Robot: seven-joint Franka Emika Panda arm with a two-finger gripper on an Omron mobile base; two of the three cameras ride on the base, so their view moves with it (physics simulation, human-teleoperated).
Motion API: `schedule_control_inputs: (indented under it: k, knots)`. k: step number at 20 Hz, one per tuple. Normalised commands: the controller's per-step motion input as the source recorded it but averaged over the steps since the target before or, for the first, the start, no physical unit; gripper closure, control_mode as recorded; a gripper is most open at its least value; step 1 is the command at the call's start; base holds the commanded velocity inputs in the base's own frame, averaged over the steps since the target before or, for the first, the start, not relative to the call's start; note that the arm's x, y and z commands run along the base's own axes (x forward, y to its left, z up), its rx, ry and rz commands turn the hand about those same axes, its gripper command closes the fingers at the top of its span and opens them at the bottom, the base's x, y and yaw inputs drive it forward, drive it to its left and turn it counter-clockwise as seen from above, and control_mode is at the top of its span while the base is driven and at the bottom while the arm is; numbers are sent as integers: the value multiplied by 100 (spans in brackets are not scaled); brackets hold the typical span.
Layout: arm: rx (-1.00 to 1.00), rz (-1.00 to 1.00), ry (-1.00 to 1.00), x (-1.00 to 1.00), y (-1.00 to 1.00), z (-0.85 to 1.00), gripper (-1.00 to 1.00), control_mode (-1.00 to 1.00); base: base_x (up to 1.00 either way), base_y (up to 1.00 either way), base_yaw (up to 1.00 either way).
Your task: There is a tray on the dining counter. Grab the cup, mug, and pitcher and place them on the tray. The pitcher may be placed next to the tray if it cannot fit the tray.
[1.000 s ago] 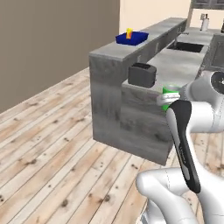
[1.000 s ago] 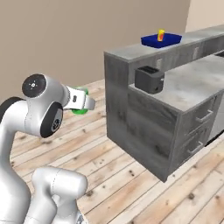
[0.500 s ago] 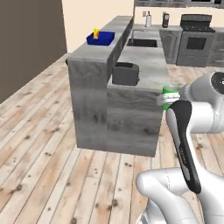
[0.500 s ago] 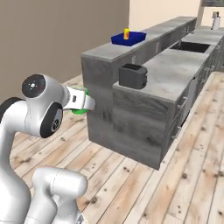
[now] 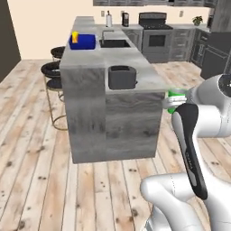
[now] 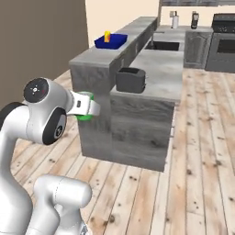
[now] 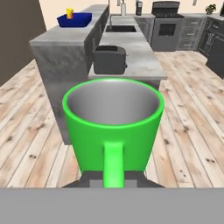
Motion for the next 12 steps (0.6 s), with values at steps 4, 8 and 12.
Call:
schedule_control_inputs:
  k: [4, 8, 12]
  knots:
    - [0, 0, 0, 0, 0, 0, 100, 100, 10, 100, -24]
    - [0, 0, 0, 0, 0, 0, 100, 100, 20, 100, -19]
    - [0, 0, 0, 0, 0, 0, 100, 100, 21, 100, -18]
